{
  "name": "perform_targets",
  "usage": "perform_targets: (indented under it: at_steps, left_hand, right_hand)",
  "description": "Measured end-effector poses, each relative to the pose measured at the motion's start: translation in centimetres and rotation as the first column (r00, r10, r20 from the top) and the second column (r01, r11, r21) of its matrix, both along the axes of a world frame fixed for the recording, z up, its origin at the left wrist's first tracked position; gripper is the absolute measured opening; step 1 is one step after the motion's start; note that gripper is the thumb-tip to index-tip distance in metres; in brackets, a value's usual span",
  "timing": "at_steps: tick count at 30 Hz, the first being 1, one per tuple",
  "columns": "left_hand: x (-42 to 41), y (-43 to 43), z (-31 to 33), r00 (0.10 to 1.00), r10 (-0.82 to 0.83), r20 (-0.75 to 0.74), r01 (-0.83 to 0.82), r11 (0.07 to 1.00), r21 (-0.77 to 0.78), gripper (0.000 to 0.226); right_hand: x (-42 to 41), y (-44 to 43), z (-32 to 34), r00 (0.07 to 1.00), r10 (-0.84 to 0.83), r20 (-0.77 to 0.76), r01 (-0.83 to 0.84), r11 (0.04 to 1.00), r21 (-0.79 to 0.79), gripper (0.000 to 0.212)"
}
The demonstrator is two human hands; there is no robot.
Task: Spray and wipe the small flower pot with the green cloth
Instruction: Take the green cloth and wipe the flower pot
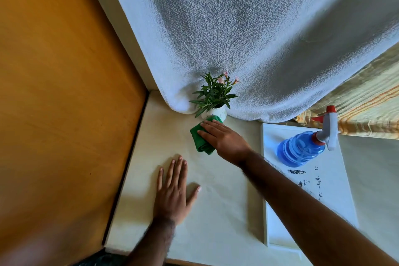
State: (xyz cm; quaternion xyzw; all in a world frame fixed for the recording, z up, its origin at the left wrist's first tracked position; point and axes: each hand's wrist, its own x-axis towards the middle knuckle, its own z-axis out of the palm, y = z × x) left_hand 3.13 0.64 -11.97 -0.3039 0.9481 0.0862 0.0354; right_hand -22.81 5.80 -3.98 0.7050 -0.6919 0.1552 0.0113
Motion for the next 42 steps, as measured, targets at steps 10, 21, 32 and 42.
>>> perform_targets:
  at_steps: [10,21,32,42]
  left_hand:
    - [0.2,0.0,0.1,1.000,-0.002,-0.005,0.002,1.000,-0.003,0.090]
    - [0.1,0.3,0.5,1.000,-0.008,-0.027,0.007,0.999,-0.039,0.092]
    - [0.1,0.2,0.3,1.000,-0.004,-0.027,0.004,0.999,-0.033,0.091]
    - [0.1,0.1,0.3,0.999,-0.005,-0.043,0.004,1.000,-0.026,0.091]
  right_hand:
    - [-0.7,0.2,-1.0,1.000,0.022,0.008,-0.021,0.999,-0.046,0.047]
    - [-1.3,-0.8,-1.3,1.000,0.024,-0.008,-0.024,0.994,-0.105,0.047]
    - [-1.7,-1.8,0.2,1.000,0.021,-0.006,-0.022,0.992,-0.125,0.052]
    - [-0.9,-1.7,-0.6,0.989,0.084,0.123,-0.068,0.990,-0.125,0.046]
